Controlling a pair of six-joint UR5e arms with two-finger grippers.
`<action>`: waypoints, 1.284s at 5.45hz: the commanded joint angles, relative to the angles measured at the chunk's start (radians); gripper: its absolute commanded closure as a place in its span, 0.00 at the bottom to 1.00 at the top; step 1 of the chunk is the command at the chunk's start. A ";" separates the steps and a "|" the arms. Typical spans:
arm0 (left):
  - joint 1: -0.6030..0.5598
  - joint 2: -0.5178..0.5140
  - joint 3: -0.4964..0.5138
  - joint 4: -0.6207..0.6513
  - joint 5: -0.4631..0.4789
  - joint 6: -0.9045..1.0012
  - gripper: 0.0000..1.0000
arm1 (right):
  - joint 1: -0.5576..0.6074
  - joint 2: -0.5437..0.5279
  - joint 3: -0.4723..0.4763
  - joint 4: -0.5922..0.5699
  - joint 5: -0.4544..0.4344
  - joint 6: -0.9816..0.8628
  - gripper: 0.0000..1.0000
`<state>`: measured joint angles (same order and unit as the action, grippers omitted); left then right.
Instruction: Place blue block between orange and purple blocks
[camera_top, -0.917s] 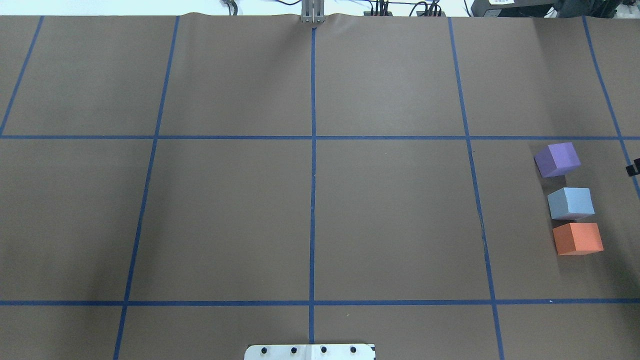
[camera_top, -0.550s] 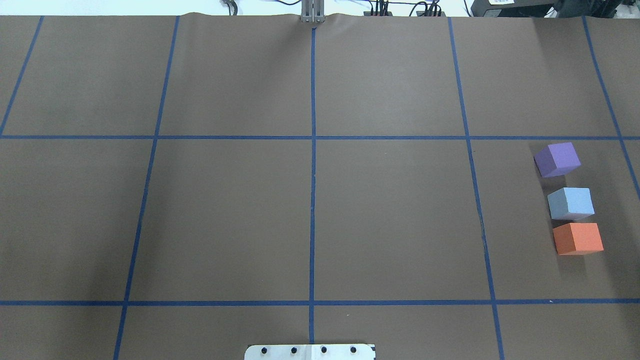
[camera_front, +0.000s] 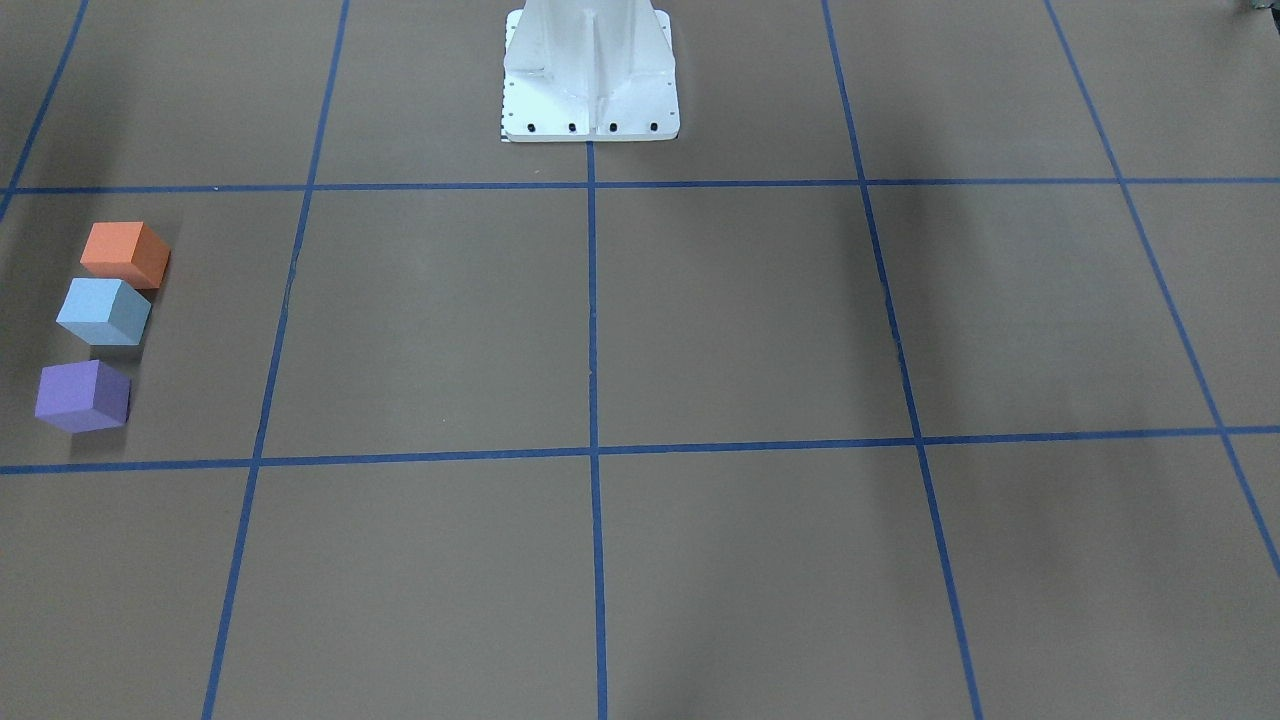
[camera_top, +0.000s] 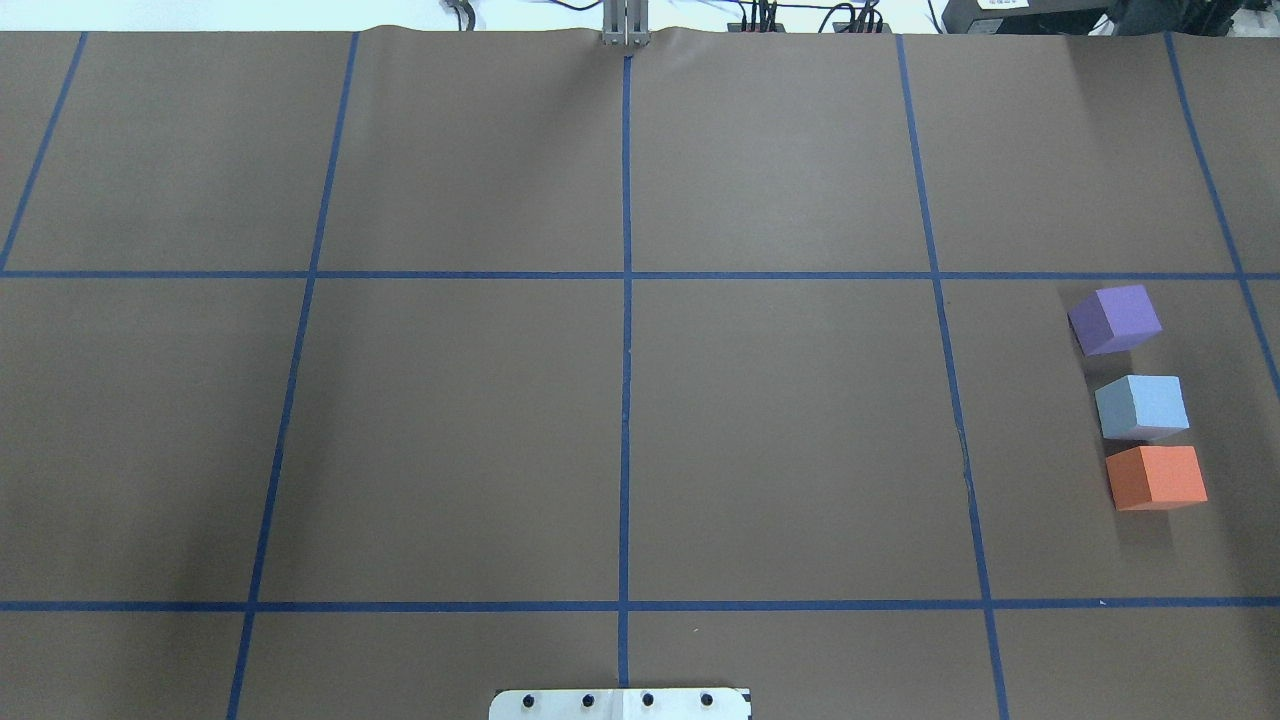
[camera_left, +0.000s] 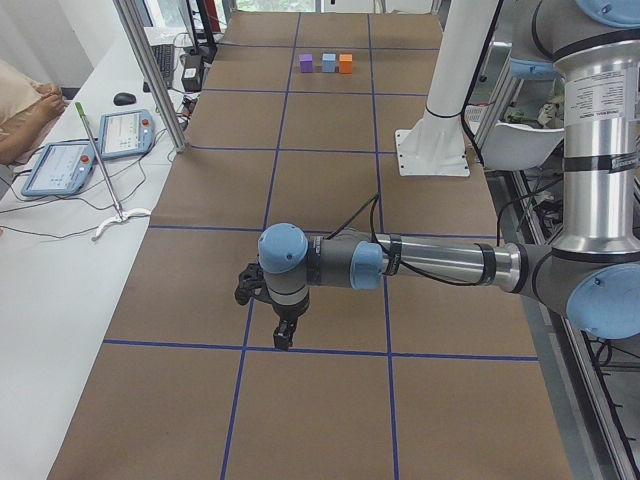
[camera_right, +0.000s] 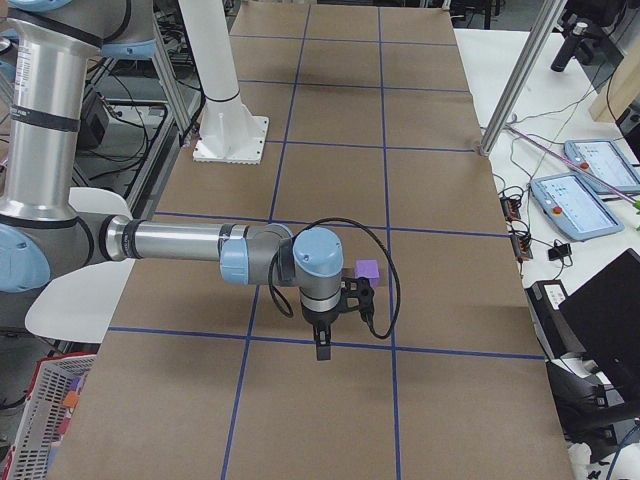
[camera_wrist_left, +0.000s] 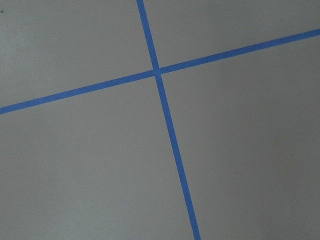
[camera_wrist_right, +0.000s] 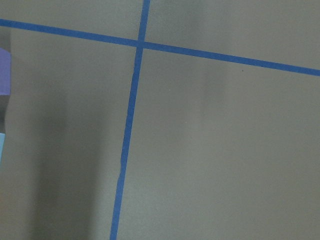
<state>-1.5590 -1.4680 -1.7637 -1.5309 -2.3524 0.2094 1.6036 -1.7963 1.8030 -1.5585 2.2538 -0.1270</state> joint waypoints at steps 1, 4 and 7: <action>0.002 0.000 -0.034 0.002 0.001 0.005 0.00 | -0.001 0.002 -0.002 0.000 0.003 0.004 0.00; 0.002 0.002 -0.029 0.003 0.001 0.005 0.00 | -0.001 0.003 -0.004 0.000 0.029 0.003 0.00; 0.004 0.031 -0.036 -0.002 0.001 0.005 0.00 | -0.002 0.006 -0.004 0.000 0.027 0.003 0.00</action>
<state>-1.5556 -1.4386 -1.7989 -1.5313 -2.3516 0.2157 1.6023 -1.7913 1.7994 -1.5585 2.2813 -0.1242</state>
